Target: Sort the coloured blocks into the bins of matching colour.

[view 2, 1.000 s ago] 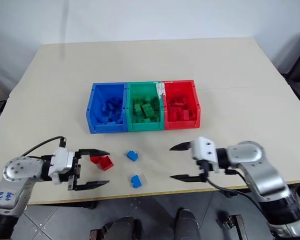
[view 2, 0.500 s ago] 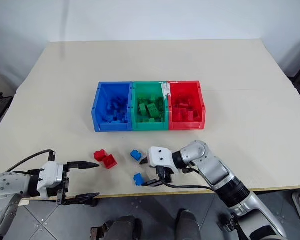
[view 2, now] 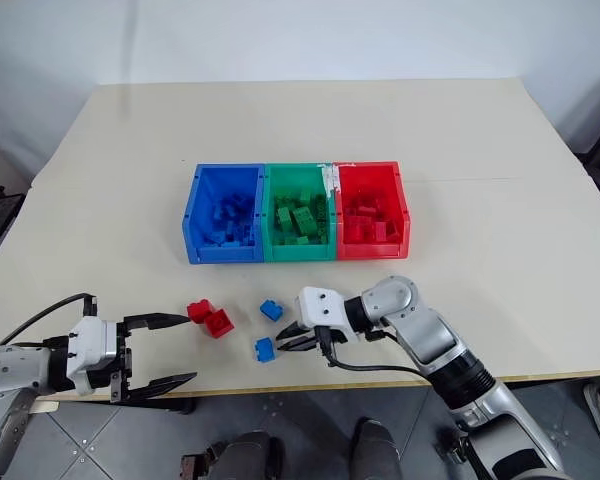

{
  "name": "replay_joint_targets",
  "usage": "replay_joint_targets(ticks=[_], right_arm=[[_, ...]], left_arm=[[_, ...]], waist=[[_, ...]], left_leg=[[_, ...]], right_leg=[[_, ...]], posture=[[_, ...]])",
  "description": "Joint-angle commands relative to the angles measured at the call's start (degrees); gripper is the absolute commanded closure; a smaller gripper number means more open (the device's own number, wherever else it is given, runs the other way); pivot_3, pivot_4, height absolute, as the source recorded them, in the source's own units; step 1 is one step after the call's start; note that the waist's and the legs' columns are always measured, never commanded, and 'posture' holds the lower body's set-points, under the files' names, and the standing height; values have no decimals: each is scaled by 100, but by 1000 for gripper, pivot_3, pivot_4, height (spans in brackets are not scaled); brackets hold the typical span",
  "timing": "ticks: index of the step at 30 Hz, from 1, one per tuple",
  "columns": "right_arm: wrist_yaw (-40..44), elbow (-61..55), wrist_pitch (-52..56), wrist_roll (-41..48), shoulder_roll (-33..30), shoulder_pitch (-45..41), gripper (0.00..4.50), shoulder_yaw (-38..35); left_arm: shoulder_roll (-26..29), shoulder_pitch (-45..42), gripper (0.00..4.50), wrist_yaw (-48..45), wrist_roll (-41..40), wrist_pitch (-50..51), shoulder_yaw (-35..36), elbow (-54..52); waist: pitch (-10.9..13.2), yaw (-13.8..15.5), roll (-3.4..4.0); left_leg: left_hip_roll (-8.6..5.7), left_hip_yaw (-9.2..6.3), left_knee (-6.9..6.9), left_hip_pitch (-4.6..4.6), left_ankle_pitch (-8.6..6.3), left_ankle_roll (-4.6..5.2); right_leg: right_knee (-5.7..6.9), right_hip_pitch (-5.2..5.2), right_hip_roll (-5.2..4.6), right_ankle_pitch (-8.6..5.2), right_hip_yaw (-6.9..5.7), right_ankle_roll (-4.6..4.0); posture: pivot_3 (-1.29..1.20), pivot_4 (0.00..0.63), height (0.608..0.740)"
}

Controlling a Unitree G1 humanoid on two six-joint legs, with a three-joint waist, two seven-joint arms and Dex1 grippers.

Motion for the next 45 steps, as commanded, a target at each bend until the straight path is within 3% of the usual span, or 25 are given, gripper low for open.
replay_joint_targets(ticks=[1, 4, 7, 14, 20, 27, 30, 38, 45], right_arm=[[54, -172, 146, 317, -156, 37, 3830, -372], [133, -549, 205, 655, -431, 311, 3277, -760], [256, -947, 87, 963, -850, 762, 2259, -1276], [198, -1670, -220, 1475, -1697, 1959, 53, -2644], [-73, -2163, -25, 1727, -1842, 2398, 53, -3022], [-359, -2706, 64, 1788, -1913, 2896, 53, -3234], [-452, -2789, 63, 1782, -1987, 3076, 0, -3368], [-572, -2703, -28, 1755, -2060, 3232, 0, -3543], [-864, -2860, -32, 1945, -1870, 3455, 0, -3820]], left_arm=[[-2, 165, 0, 18, -98, 15, 103, -288], [65, 185, 0, 160, -74, 293, 82, -435], [69, 86, 0, 415, -20, 648, -23, -673], [261, -641, 0, 718, 108, 1854, -999, -1535], [148, -1661, 0, 1320, 565, 3153, -2126, -1737], [-142, -2228, 0, 1896, 997, 4136, -2911, -1690], [-200, -2289, 565, 1845, 1064, 4136, -3150, -1625], [-55, -2261, 3010, 1700, 1151, 4030, -3252, -1654], [-471, -2489, 3035, 1487, 680, 3167, -2571, -1234]], waist=[[0, 6, 0], [0, 25, 0], [0, 35, 0], [0, 116, -3], [0, 139, -3], [-1, 175, -6], [-2, 179, -7], [-2, 177, -7], [-2, 188, -8]], left_leg=[[0, 0, 0, 0, 0, 0], [0, 0, 0, -2, 0, 0], [0, 0, 0, -2, -1, 1], [0, 6, 1, 2, -4, 5], [-1, 12, 1, 4, -4, 5], [-2, 12, 4, 2, -4, 5], [-2, 13, 6, 3, -3, 5], [-2, 16, 7, 4, -4, 6], [-2, 16, 11, 2, -3, 6]], right_leg=[[-1, 0, 0, 0, 0, 0], [-3, 1, 0, 0, -1, 0], [-3, 1, 0, 0, 0, 0], [-7, 3, 0, 1, 4, -2], [-7, 4, 1, 2, 11, -4], [-8, 5, 1, 2, 13, -4], [-7, 6, 1, 2, 16, -4], [-11, 7, 1, 2, 20, -4], [-11, 7, 1, 2, 20, -4]], posture=[[0, 150, 740], [0, 150, 740], [0, 150, 740], [0, 150, 740], [0, 150, 740], [0, 150, 740], [0, 150, 740], [0, 150, 740], [0, 150, 740]])
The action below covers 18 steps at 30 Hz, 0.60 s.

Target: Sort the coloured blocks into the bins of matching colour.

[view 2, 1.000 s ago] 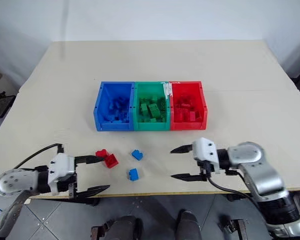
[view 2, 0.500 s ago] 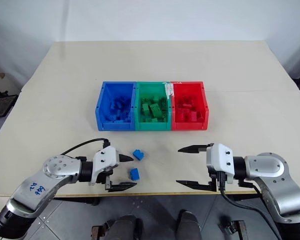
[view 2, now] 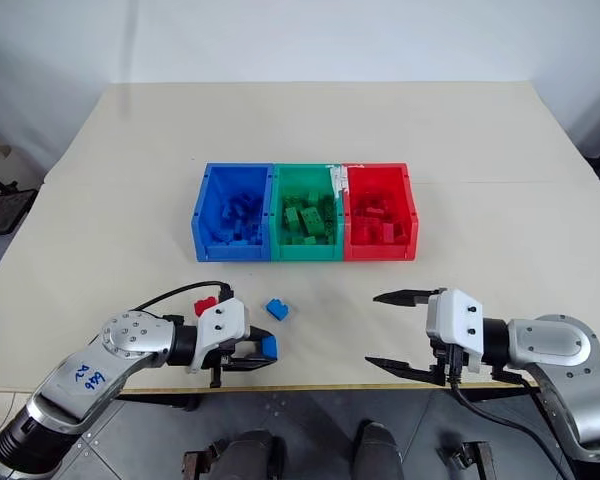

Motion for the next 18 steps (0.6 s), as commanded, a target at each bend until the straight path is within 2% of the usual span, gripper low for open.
replay_joint_targets(ticks=[1, 5, 9, 14, 17, 18], right_arm=[[-368, -354, 4, 342, 171, 93, 0, -437], [-1011, -631, 295, 719, 522, 85, 0, -592], [-1598, -755, 428, 870, 868, -166, 0, -533], [-1922, -475, 256, 577, 1059, -573, 0, -380], [-1946, -400, 194, 509, 1102, -637, 0, -327], [-1929, -386, 174, 485, 1092, -643, 0, -308]], left_arm=[[-247, -174, 3035, -275, -460, -665, 669, 258], [-457, -430, 3035, -348, -760, -1156, 1395, 781], [-787, -1023, 3035, 175, -625, -1443, 1791, 1475], [-1415, -2454, 3035, 1590, 245, -1876, 1842, 3289], [-1617, -2921, 3035, 1940, 295, -1661, 1936, 3927], [-1595, -2958, 2685, 1921, 340, -1635, 1892, 3961]], waist=[[1, 6, -2], [1, -5, -2], [1, 3, -2], [-2, 33, -14], [-4, -3, -18], [-4, -17, -19]], left_leg=[[-1, 0, 2, -1, 0, 0], [1, -1, 10, -1, 0, 0], [0, -1, 13, -1, 0, 0], [-5, -4, 33, -10, -2, 4], [-7, -4, 31, -10, -2, 6], [-7, -4, 26, -7, -3, 7]], right_leg=[[0, 0, 0, 0, 0, 0], [7, 0, 0, 1, -1, -1], [6, 0, 0, 1, 0, -1], [7, 5, -1, 3, -2, 3], [6, 4, -1, 4, -2, 5], [10, 3, -1, 7, -3, 9]], posture=[[0, 150, 740], [0, 150, 740], [0, 150, 740], [0, 150, 740], [0, 150, 740], [0, 150, 740]])
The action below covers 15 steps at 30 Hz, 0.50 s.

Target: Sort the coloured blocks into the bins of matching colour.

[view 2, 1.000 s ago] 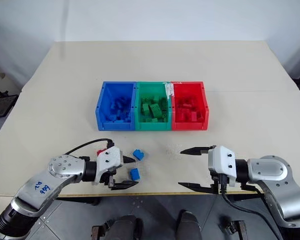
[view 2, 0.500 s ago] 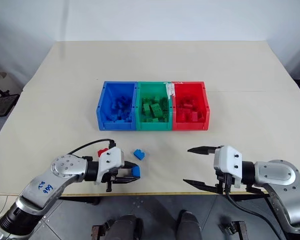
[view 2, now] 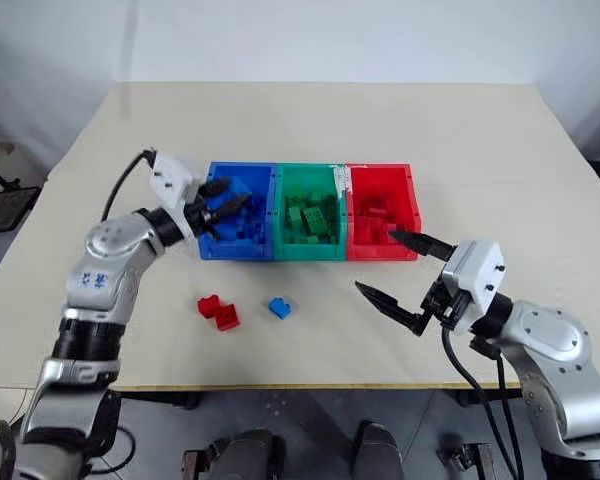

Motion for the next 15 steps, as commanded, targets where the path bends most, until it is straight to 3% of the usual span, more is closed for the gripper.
replay_joint_targets(ticks=[1, 9, 15], right_arm=[[-7, -7, -179, -62, 27, -17, 0, 17], [166, 339, -453, -215, -16, -136, 0, 130], [896, 782, -641, -307, -227, -466, 0, 542]], left_arm=[[3, -140, 2314, 126, 125, 78, 51, 201], [694, 608, 33, -1057, -373, -351, 431, -405], [1752, 1880, 12, -2689, -1035, -1129, 1490, -127]], waist=[[0, -39, -1], [0, -161, -1], [0, -200, -1]], left_leg=[[0, 0, -5, 0, -1, 1], [3, 4, -28, 3, -1, 1], [6, 9, -29, 9, -1, 1]], right_leg=[[-1, -3, 0, 1, -2, 2], [-2, -12, 0, 2, -5, 3], [-2, -12, 0, 1, 0, 3]], posture=[[0, 150, 740], [0, 150, 740], [0, 150, 740]])
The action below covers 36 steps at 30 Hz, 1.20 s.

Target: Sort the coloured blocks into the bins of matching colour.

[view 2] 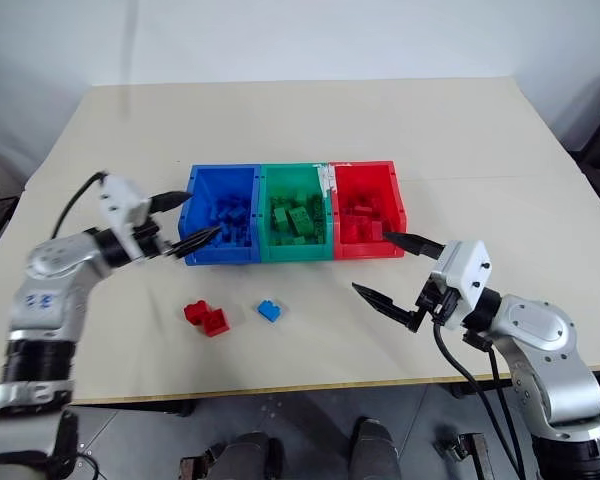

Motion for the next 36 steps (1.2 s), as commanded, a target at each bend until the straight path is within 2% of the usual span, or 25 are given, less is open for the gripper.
replay_joint_targets(ticks=[1, 6, 8, 12, 13, 15, 19, 23, 25, 28, 31, 34, 36], right_arm=[[515, 151, -222, -38, -195, -190, 0, 193], [1070, 545, -195, -64, -341, -504, 0, 527], [1169, 694, -279, -143, -324, -609, 0, 598], [1317, 845, -330, -177, -297, -710, 0, 663], [1354, 850, -319, -170, -309, -701, 0, 661], [1420, 731, -298, -206, -491, -357, 0, 519], [1379, 466, -281, -228, -679, 224, 0, 319], [1180, 193, -246, -222, -718, 675, 0, 156], [1064, 57, -213, -215, -708, 834, 0, 85], [878, -136, -193, -219, -664, 1038, 0, 4], [701, -343, -11, -146, -682, 1267, 0, -105], [636, -522, 74, -68, -708, 1497, 0, -230], [632, -599, 59, -59, -709, 1630, 0, -317]], left_arm=[[651, 670, 12, -855, -237, -539, 656, 89], [1356, 1626, 12, -1353, -131, -990, 1179, 556], [1397, 1722, 12, -1357, -147, -1078, 1230, 524], [1319, 1920, 12, -1494, -382, -799, 976, -385], [1322, 1983, 12, -1567, -408, -710, 833, -701], [1177, 1728, 12, -1328, -201, -113, -88, -1787], [854, 1022, 12, -1068, 200, 406, -1200, -2476], [682, 320, 12, -1213, 660, 541, -2081, -2564], [504, -62, 12, -1158, 815, 944, -2470, -2469], [316, -424, 12, -1241, 1376, 784, -3082, -1958], [137, -642, 12, -1185, 1743, 754, -3392, -1584], [-86, -717, 604, -1120, 1804, 858, -3419, -1464], [-195, -746, 1149, -1083, 1871, 868, -3447, -1381]], waist=[[0, -14, 0], [1, 60, -3], [0, 119, -6], [0, 175, -8], [0, 175, -8], [0, 176, -7], [-1, 201, -11], [-2, 137, -10], [-2, 148, -10], [-2, 184, -10], [-1, 193, -12], [0, 207, -13], [0, 219, -14]], left_leg=[[1, 1, -1, 0, 0, 0], [0, 2, -2, -1, 0, 0], [0, 1, 2, -3, 0, 1], [0, 1, 6, -4, -1, 1], [0, 1, 6, -5, -1, 1], [0, 2, 6, -4, -1, 1], [-3, 1, 16, -7, -2, 3], [-2, 6, 14, -3, -2, 3], [-2, 11, 14, -1, -2, 3], [-3, 13, 17, -2, -2, 3], [-4, 14, 19, -5, -2, 3], [-4, 14, 25, -10, -4, 6], [-4, 14, 34, -13, -5, 8]], right_leg=[[-2, -1, 0, 0, 0, 0], [-4, 1, -1, 0, 0, 0], [-4, 2, -1, 0, 0, 0], [-2, 2, -1, 0, 0, 0], [-3, 2, -1, 0, 0, 0], [-2, 2, -1, 0, 0, 0], [-2, 6, -3, 2, 2, 2], [1, 4, -1, 2, 5, 0], [0, 4, -1, 2, 8, -1], [-2, 4, -2, 2, 11, 0], [-6, 4, -1, 2, 12, -1], [-7, 4, -2, 2, 11, 0], [-7, 5, -2, 3, 12, 0]], posture=[[0, 150, 740], [0, 150, 740], [0, 150, 740], [0, 150, 740], [0, 150, 740], [0, 150, 740], [0, 150, 740], [0, 150, 740], [0, 150, 740], [0, 150, 740], [0, 150, 740], [0, 150, 740], [0, 150, 740]])
